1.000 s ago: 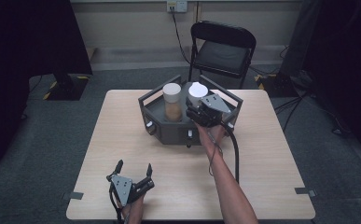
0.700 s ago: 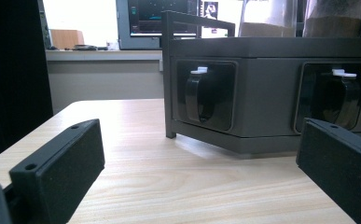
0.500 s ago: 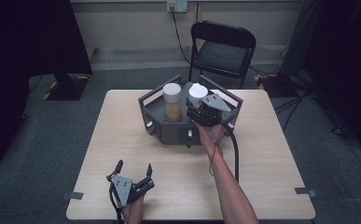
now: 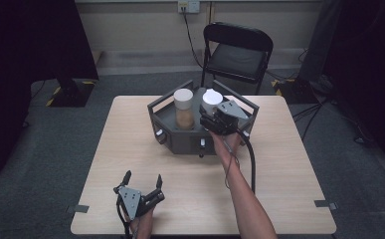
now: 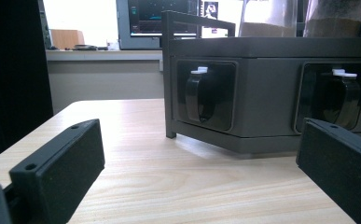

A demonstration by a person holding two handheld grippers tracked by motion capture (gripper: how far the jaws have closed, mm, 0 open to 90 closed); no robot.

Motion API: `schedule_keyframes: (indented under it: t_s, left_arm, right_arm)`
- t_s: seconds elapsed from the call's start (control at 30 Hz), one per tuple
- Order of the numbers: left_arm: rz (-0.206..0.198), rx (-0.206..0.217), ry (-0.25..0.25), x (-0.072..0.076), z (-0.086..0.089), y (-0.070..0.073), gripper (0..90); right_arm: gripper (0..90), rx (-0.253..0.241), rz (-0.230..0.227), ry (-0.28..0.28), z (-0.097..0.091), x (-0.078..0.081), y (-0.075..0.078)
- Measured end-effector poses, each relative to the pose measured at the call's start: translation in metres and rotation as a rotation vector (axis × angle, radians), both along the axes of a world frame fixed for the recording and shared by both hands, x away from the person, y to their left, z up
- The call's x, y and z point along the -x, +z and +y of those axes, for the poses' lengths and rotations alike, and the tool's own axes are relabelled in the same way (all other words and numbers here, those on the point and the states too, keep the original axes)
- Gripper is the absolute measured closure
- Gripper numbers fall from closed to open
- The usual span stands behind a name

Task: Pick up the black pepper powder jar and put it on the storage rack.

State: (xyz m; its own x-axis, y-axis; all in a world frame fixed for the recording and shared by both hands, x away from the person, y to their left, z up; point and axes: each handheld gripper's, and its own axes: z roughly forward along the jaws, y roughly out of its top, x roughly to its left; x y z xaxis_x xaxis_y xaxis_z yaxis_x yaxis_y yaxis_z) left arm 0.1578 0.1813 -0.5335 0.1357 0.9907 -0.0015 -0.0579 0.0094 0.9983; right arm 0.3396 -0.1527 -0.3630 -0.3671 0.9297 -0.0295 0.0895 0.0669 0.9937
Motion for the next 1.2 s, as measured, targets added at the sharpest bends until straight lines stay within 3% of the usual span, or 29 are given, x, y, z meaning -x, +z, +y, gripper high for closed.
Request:
schedule_keyframes:
  t_s: [0.17,0.27,0.53,0.8,0.97,1.07,1.2]
  left_arm:
    - [0.001,0.002,0.008,0.0,-0.001,0.0,0.1]
    - [0.001,0.001,0.009,0.0,-0.002,0.0,0.1]
    - [0.0,0.001,0.005,0.0,-0.001,0.0,0.1]
    - [0.001,0.0,0.004,0.0,-0.001,0.0,0.1]
    - [0.0,0.0,0.002,0.0,0.0,0.0,0.1]
    - [0.0,0.0,0.003,0.0,-0.001,0.0,0.1]
    - [0.0,0.001,0.002,0.0,-0.001,0.0,0.1]
  right_arm:
    - [27.8,-0.005,0.009,0.009,-0.003,-0.002,0.002]
    - [18.5,-0.018,0.006,0.011,-0.004,-0.001,0.001]
    - [0.6,0.013,-0.004,0.013,-0.001,0.0,0.0]
    - [0.0,-0.013,-0.04,0.007,-0.006,0.008,0.0]
    - [0.0,0.029,-0.059,-0.005,-0.002,0.014,0.001]
    - [0.0,-0.007,-0.064,0.001,-0.006,0.018,-0.001]
    - [0.0,-0.014,-0.068,-0.003,-0.008,0.023,-0.002]
